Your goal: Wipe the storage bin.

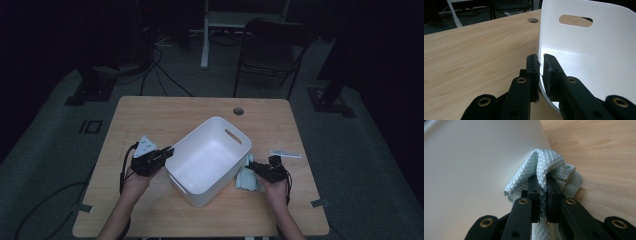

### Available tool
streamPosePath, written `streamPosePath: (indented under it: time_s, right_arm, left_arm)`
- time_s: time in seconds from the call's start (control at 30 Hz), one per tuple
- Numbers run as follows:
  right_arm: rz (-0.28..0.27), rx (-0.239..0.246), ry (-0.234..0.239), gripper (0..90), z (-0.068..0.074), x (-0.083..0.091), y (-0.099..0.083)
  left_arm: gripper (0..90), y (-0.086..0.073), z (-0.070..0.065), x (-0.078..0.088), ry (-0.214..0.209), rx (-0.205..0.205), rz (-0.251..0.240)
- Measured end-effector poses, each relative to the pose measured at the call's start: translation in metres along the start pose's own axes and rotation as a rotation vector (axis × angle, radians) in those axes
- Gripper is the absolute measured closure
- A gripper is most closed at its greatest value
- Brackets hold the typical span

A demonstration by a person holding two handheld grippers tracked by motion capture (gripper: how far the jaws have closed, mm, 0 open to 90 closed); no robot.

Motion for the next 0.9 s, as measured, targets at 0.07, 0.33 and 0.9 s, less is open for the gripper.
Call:
streamPosePath:
  time_s: [0.07,0.33,0.9]
  right_arm:
    - [0.016,-0.005,-0.009,84.2,-0.002,-0.003,-0.003]
    - [0.061,-0.007,-0.026,84.3,-0.004,-0.010,-0.009]
    - [-0.116,0.075,0.082,84.3,0.043,0.031,0.022]
  left_arm:
    - [83.3,0.000,0.000,0.000,0.001,-0.001,0.001]
    - [83.2,0.001,-0.003,-0.001,0.021,0.001,0.002]
    - [83.0,0.001,-0.006,-0.002,-0.008,-0.012,0.012]
Point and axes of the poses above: each handheld gripper's, and its own axes: x roughly backward along the jaws, y roughly out of its top, z roughly to its left, the point moved 2 cm from there along -x, roughly forward along the jaws, and after that the axes turned 7 degrees about x, right-handed, at the moved point
